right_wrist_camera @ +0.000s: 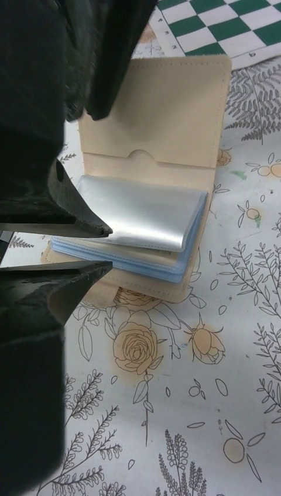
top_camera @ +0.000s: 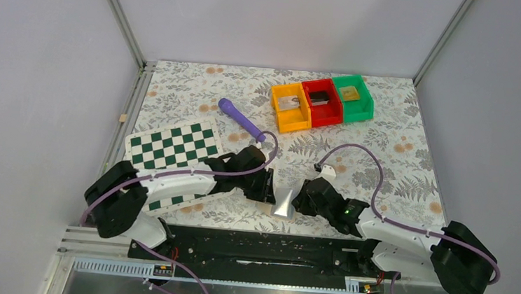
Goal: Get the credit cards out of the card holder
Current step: Remove the credit card from the card holder.
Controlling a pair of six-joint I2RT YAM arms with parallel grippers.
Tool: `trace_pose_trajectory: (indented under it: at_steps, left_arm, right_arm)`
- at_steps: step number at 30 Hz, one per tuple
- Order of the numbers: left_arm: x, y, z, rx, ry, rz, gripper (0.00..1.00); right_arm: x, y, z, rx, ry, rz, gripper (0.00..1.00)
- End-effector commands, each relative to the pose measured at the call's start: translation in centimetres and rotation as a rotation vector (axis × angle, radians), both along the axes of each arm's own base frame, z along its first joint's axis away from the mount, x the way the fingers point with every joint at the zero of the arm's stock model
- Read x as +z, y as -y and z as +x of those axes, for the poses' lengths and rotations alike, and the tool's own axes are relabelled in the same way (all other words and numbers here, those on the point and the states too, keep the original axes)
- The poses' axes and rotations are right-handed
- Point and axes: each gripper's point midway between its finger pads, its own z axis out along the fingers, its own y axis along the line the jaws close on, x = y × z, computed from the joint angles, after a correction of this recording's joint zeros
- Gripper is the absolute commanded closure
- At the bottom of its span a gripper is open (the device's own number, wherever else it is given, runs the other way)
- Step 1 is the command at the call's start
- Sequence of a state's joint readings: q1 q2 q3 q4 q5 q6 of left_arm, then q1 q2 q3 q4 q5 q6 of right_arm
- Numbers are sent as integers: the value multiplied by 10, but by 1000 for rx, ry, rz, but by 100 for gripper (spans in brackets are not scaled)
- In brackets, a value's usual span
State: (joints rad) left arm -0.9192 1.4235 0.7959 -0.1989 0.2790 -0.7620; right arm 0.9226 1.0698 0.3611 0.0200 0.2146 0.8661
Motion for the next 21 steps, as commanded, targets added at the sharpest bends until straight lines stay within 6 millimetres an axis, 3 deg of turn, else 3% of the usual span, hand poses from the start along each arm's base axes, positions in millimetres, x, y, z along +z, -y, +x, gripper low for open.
trace_pose_trajectory:
  at_steps: [1,21]
  left_arm:
    - [-21,-14,13,16,47,145,77]
    - [-51,-39,7,76,18,175,76]
  right_arm:
    - [2,-8,7,-2,9,22,72]
    - [0,-2,11,-54,3,-3,76]
